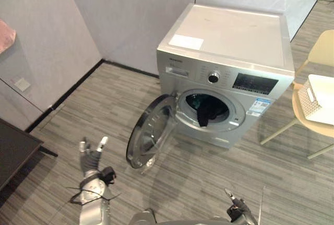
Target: Pick up the laundry basket with both hands and put the clothes into the washing machine.
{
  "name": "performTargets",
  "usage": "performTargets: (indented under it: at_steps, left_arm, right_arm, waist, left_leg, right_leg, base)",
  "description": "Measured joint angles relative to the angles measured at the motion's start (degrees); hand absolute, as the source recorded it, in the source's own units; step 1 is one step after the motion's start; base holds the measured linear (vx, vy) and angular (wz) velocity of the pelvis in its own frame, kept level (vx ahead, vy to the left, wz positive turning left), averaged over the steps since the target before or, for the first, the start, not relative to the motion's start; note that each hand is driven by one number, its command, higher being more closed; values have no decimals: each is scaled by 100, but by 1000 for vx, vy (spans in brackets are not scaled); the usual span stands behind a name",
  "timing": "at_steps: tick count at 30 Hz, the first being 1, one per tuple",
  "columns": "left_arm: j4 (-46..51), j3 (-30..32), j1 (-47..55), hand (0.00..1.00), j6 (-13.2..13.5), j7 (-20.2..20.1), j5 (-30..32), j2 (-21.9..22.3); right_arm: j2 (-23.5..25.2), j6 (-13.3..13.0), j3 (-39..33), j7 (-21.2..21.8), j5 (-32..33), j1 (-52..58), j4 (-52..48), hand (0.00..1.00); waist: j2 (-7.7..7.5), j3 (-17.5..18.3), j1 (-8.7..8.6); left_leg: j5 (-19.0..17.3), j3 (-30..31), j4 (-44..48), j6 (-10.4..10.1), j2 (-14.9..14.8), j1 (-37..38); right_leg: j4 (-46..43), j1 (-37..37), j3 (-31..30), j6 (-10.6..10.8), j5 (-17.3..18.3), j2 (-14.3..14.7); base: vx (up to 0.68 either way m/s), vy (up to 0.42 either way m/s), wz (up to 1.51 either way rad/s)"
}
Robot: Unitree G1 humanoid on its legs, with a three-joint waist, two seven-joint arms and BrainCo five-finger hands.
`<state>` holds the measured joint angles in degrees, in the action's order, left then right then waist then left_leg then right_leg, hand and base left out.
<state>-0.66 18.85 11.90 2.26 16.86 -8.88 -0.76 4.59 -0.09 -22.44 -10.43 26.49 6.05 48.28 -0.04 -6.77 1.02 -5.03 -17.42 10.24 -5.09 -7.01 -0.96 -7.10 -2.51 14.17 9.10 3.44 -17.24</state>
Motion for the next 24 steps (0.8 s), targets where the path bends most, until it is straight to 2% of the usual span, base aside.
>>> performTargets:
  at_steps: [2,3,6,7,9,11,12,16,19,23,24]
  left_arm:
    - [92,191,-41,0,62,97,8,-94]
    - [89,282,-98,0,64,191,18,-165]
    - [-28,378,-408,0,69,263,16,-268]
    - [-146,393,-525,0,78,277,12,-322]
    - [-791,405,-1066,0,76,319,-112,-703]
    - [-1265,402,-1564,0,74,314,-408,-1028]
    - [-1740,400,-1992,0,66,211,-722,-1331]
    - [-2900,311,-2788,0,5,-77,-1480,-2097]
    - [-3710,256,-3355,0,-68,-281,-1543,-2520]
    - [-4485,271,-3894,0,-214,-432,-1816,-2483]
    - [-4598,332,-4009,0,-244,-431,-1829,-2340]
  right_arm:
    - [0,0,58,74,-9,-24,-5,0]
    - [-6,-2,55,81,-12,-34,-4,0]
    - [-101,1,53,130,-18,-47,-9,0]
    - [-125,4,53,166,-20,-46,-8,0]
    - [-236,20,53,206,-27,-105,-9,0]
    - [-355,38,45,213,-28,-187,-8,0]
    - [-464,45,25,213,-26,-267,-9,0]
    - [-646,52,-93,190,-22,-450,-31,0]
    - [-587,55,-87,187,-11,-466,-184,0]
    - [-497,38,7,186,0,-471,-626,0]
    - [-466,38,78,184,11,-468,-735,0]
  waist:
    - [-56,33,3]
    - [9,19,5]
    - [72,-2,0]
    - [74,-3,-2]
    - [66,-13,-33]
    - [-4,-119,-36]
    - [-74,-292,-42]
    - [-247,-602,-126]
    - [-412,-805,-134]
    - [-452,-1027,-94]
    - [-466,-1039,-92]
  left_leg:
    - [-3,-115,-32,0,-17,-35]
    - [-6,-215,-41,-3,-74,-110]
    - [17,-365,-97,-32,-221,-323]
    - [26,-385,-126,-44,-251,-408]
    - [104,-410,-175,-107,-332,-717]
    - [289,-408,-259,-93,-375,-959]
    - [389,-380,-283,-94,-412,-1152]
    - [512,-278,-311,-83,-463,-1530]
    - [511,-220,-179,-83,-527,-1818]
    - [496,-290,23,-71,-741,-2179]
    - [460,-335,124,-53,-816,-2296]
  right_leg:
    - [102,101,-153,90,-76,43]
    - [184,233,-252,39,-166,132]
    - [458,498,-448,27,-408,325]
    - [510,560,-483,5,-454,362]
    - [628,891,-525,-36,-595,471]
    - [744,1175,-569,-99,-755,551]
    - [783,1354,-591,-133,-832,608]
    - [885,1631,-499,-230,-970,688]
    - [940,1799,-474,-233,-1057,730]
    - [1059,2112,-584,-376,-1525,912]
    - [1062,2228,-667,-345,-1633,956]
  base:
    - [-20,35,-41]
    - [-57,-14,-45]
    - [-69,-52,-45]
    - [-110,-74,-30]
    - [-109,-75,-17]
    - [-47,-75,-8]
    - [-82,-68,-3]
    - [-60,-38,9]
    - [-58,-35,5]
    - [-84,-8,-20]
    - [-78,14,-23]
